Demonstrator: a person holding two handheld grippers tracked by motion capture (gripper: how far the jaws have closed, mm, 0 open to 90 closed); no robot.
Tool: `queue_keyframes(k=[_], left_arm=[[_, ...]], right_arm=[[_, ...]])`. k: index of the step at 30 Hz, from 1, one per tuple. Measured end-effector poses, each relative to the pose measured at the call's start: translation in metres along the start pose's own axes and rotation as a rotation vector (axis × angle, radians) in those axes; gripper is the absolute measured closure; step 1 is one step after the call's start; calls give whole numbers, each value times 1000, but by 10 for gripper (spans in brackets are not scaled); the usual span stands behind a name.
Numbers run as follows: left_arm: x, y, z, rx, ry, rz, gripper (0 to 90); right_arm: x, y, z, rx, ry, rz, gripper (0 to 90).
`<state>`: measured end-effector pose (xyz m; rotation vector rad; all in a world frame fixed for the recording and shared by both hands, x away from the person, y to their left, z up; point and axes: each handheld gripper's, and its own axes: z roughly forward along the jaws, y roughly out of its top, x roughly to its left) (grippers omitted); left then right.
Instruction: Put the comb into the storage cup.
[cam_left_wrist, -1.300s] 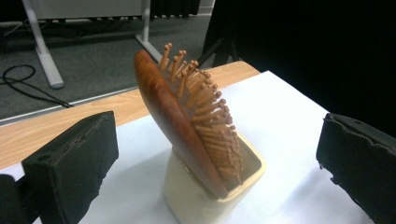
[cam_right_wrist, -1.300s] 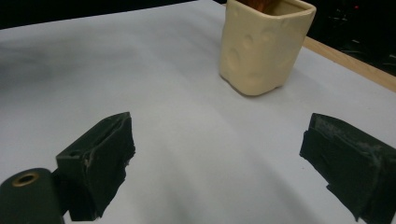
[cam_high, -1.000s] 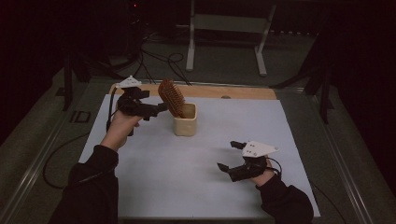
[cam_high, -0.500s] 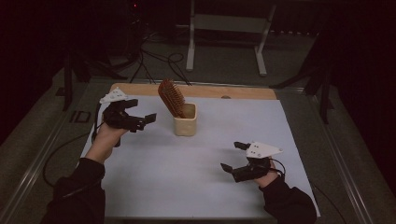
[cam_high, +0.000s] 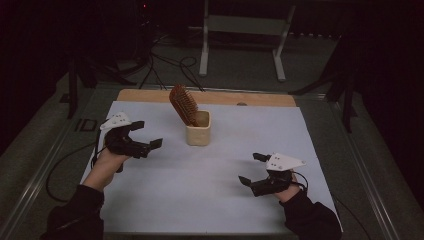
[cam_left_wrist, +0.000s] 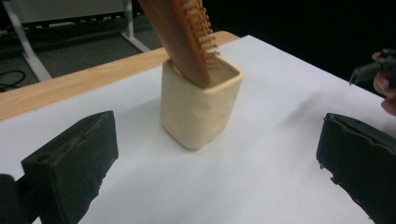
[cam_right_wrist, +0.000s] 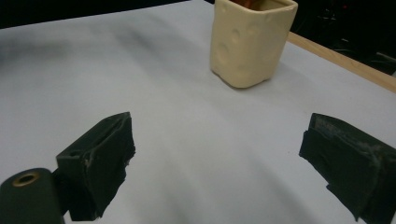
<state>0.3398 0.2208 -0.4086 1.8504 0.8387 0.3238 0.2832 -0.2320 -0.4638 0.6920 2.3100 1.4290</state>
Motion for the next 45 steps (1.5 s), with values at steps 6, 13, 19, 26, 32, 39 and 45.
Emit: queue_keyframes(k=[6,13,19,26,32,39,45], left_arm=[[-2,-18,-7,4,-4,-4,0],[-7,-39,-12,21,-3,-2,0],[-9,-61,-13,57,-2,-22,0],[-10,-84,-19,67,12,-29,0],[-12,-104,-27,81,20,-31,0],[-12,-125,-37,81,40,-28,0],[-11,-137,-45,78,46,-51,0]], right_arm=[[-1,-2,-3,-4,-4,10,82],[-1,-4,-5,2,-7,10,82],[-2,-6,-7,6,-2,9,83],[-2,-9,-9,14,-4,13,82],[-3,-14,-12,24,-9,13,82],[-7,-24,-17,35,-7,23,82],[-10,-39,-20,76,-8,19,82]])
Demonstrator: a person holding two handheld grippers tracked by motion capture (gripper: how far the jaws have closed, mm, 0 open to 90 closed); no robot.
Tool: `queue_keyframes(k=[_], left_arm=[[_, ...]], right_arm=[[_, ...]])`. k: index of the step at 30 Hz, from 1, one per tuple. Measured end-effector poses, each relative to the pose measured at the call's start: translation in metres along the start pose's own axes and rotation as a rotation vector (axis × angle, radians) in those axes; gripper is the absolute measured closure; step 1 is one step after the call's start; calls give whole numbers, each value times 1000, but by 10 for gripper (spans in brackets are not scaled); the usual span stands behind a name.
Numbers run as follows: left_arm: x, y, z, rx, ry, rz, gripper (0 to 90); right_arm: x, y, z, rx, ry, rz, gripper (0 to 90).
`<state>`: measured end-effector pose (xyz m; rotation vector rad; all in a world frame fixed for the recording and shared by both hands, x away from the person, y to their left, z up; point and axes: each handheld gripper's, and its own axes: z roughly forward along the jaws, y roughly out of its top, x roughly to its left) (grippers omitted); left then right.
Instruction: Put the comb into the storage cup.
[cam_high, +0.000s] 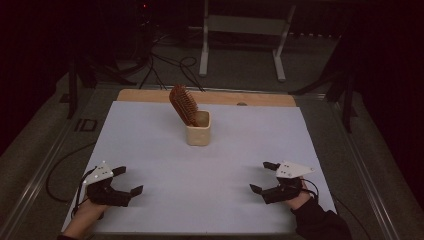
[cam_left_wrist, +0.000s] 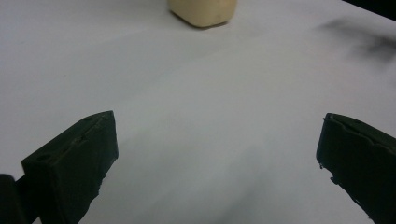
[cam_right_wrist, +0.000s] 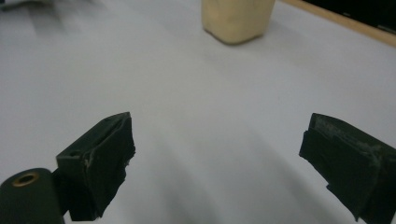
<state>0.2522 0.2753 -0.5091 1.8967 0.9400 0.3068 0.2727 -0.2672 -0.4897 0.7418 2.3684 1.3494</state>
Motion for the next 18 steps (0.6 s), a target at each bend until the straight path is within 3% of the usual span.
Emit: queue_keyframes(k=[8,13,18], left_arm=[[-2,-9,-7,19,24,14,0],[0,-14,-14,32,72,26,0],[2,-17,-19,16,84,-1,0]], right_arm=[[-10,-19,-3,52,-49,21,82],[-12,-28,-7,87,-114,26,82],[-12,-32,-9,117,-155,66,82]])
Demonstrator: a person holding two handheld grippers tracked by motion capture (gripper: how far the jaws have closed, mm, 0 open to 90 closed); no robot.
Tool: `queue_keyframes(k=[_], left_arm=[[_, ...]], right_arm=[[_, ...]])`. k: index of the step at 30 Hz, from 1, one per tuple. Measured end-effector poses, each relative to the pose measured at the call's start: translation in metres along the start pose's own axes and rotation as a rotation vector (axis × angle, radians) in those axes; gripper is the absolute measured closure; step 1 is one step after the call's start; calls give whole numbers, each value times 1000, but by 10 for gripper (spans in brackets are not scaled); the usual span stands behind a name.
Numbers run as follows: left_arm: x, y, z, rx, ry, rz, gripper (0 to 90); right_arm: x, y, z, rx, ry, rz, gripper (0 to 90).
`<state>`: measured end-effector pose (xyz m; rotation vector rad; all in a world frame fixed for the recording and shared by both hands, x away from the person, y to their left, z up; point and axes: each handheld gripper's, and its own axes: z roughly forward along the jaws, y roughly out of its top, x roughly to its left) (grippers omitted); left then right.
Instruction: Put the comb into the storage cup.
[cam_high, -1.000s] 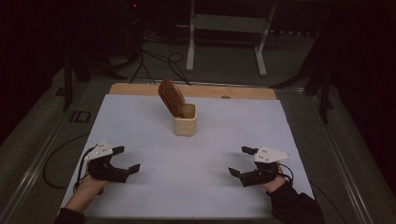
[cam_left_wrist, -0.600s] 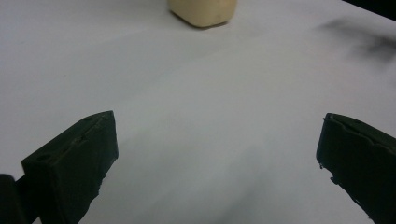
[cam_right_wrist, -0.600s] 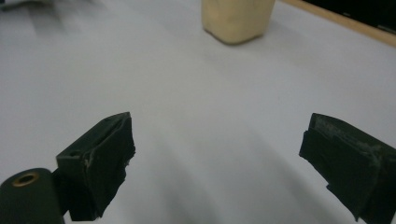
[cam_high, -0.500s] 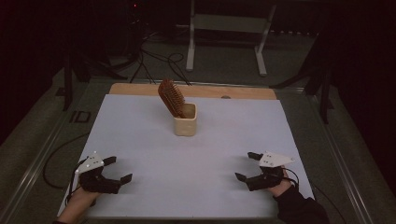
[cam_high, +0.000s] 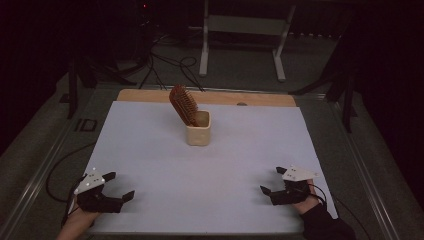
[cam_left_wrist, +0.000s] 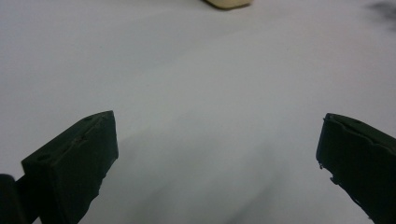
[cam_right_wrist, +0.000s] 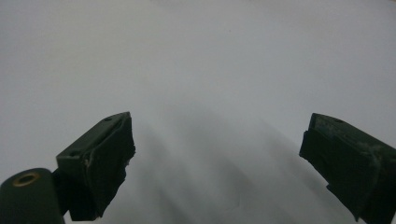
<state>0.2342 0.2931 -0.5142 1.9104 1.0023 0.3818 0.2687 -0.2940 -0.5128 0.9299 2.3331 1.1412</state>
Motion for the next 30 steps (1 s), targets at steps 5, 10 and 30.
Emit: queue_keyframes(k=[5,10,30], left_arm=[[0,0,-3,-6,15,5,0],[1,0,-3,-12,19,-1,0],[-5,2,2,-8,3,17,0]], right_arm=[[-4,0,0,-4,-18,24,82],[-7,3,4,-17,-6,41,82],[-4,4,7,-4,-11,26,82]])
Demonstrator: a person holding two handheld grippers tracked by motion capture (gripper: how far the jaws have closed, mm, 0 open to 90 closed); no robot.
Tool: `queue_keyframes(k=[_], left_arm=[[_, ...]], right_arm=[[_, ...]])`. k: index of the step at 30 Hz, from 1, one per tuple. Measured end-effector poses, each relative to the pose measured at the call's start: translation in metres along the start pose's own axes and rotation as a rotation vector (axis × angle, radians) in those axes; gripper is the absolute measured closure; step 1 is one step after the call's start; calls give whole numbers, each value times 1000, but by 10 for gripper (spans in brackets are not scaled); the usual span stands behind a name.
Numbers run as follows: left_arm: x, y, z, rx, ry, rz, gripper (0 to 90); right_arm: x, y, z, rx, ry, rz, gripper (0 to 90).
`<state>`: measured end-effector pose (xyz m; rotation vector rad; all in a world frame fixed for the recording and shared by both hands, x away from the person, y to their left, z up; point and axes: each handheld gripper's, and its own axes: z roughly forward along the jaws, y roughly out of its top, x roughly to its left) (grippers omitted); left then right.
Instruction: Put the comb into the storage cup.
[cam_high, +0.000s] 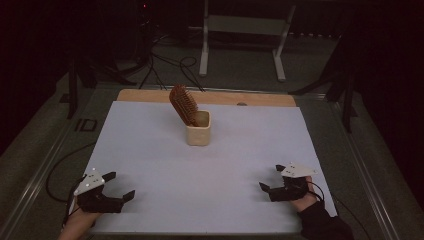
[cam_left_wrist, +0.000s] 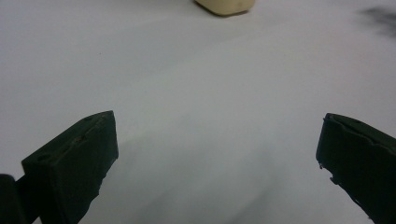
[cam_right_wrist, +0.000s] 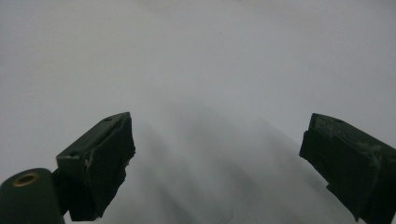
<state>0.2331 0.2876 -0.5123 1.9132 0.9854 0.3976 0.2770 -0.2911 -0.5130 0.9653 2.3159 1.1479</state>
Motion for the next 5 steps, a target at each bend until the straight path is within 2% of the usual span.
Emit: queue_keyframes(k=[5], left_arm=[[-1,1,-1,-5,-3,3,0]], right_arm=[[0,0,0,3,0,-6,82]])
